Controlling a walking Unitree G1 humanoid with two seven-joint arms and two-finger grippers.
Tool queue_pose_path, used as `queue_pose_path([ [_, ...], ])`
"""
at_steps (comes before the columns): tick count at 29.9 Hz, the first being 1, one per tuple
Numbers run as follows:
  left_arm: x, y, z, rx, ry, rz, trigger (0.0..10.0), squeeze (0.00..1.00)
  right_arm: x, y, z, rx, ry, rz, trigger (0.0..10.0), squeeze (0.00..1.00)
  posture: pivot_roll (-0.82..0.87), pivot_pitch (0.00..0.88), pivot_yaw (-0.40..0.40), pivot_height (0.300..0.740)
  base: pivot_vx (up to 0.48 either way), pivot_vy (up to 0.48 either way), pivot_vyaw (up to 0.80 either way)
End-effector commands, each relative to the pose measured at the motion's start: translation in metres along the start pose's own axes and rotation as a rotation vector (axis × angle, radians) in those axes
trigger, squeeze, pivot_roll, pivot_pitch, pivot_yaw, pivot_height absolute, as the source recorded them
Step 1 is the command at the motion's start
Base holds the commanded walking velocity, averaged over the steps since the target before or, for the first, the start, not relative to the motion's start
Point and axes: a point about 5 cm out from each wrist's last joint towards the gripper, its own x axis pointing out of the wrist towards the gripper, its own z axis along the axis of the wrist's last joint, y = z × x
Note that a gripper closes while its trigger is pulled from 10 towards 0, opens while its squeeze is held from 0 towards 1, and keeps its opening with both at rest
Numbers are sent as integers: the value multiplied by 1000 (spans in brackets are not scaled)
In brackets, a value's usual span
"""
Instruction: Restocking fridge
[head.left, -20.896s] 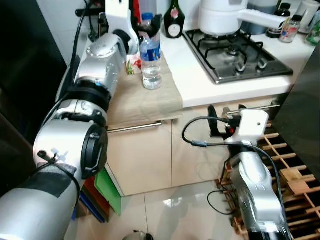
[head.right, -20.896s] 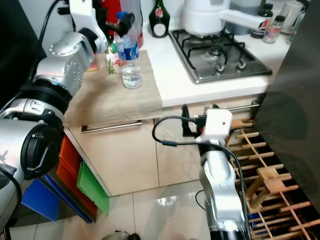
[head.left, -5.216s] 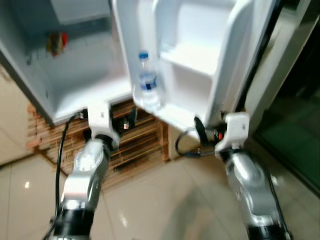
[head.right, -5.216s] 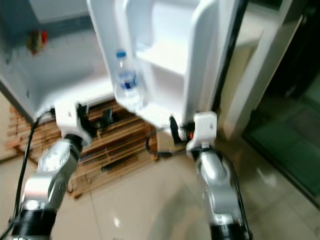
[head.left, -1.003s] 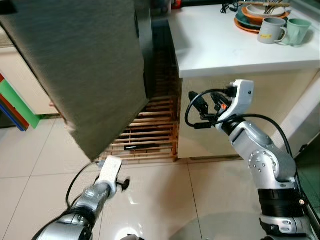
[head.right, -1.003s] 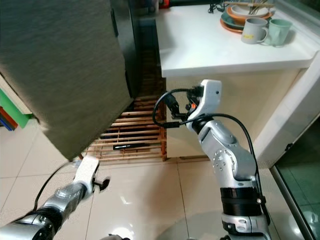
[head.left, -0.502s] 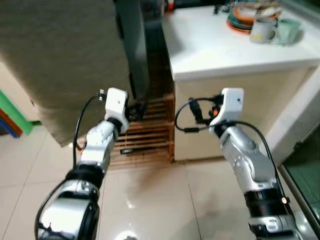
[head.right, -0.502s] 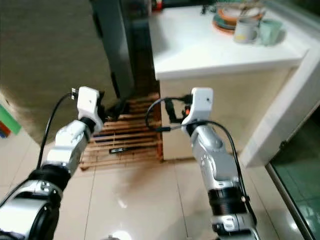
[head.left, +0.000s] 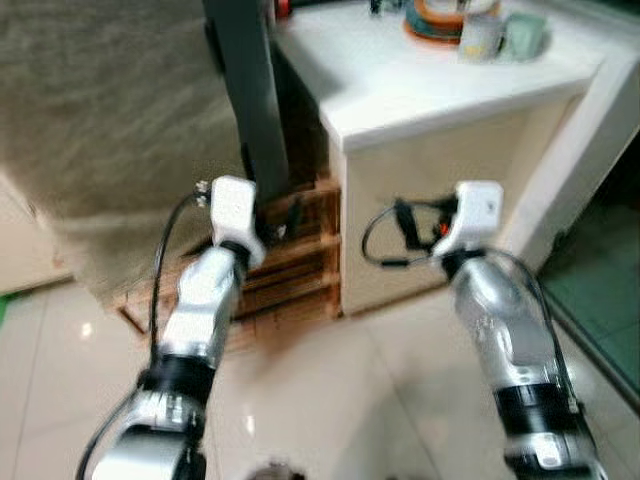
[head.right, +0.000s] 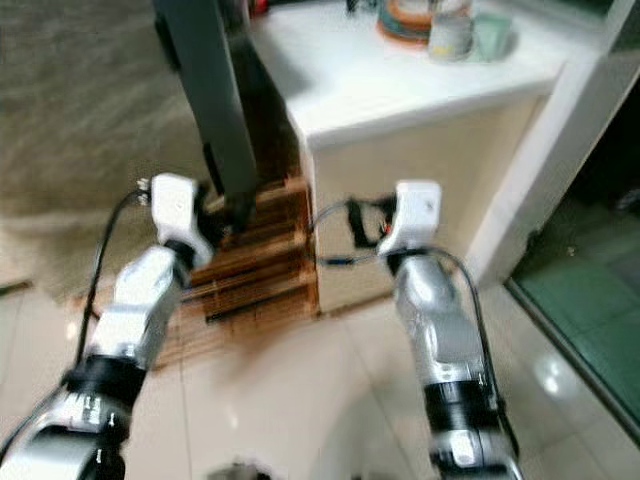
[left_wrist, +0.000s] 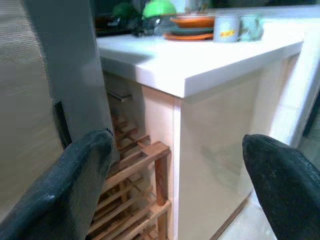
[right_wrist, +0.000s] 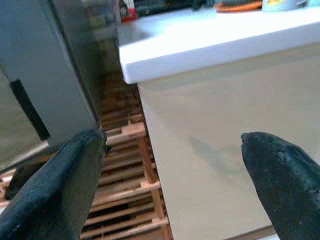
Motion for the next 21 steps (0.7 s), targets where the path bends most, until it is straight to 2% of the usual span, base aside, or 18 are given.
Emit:
queue_pose_path([
  [1, -5, 9, 1, -15, 2, 29, 10000, 0, 2, 11, 0, -19, -9, 34, 10000, 0, -49, 0, 75, 740, 0, 0, 0],
  [5, -5, 10, 4, -32, -9, 38, 10000, 0, 3, 19, -3, -29, -3, 54, 10000, 0, -48, 0, 55, 740, 0, 412, 0],
  [8, -5, 12, 7, -35, -12, 44, 10000, 0, 2, 26, -3, -58, -5, 95, 10000, 0, -31, 0, 39, 740, 0, 480, -767],
  [11, -5, 12, 11, -25, -14, 39, 10000, 0, -1, 26, -6, -77, -3, 108, 10000, 0, -23, 0, 46, 740, 0, 474, -754],
  [16, -3, 0, 15, -37, -10, -20, 10000, 0, -16, 20, -27, 51, 63, 51, 10000, 0, -60, 0, 109, 740, 0, 461, -751],
  [18, -2, -9, 10, -62, 5, -44, 10000, 0, -25, 15, -33, 62, 64, 16, 10000, 0, -85, 0, 133, 740, 0, 461, -750],
  [20, -3, -17, 2, -97, 31, -76, 10000, 0, -37, 5, -40, 73, 69, -54, 10000, 0, -116, 0, 146, 740, 0, 461, -738],
  [21, -3, -23, 0, -134, 45, -102, 10000, 0, -48, -11, -42, 89, 76, -142, 10000, 0, -131, 0, 138, 740, 0, 454, -738],
])
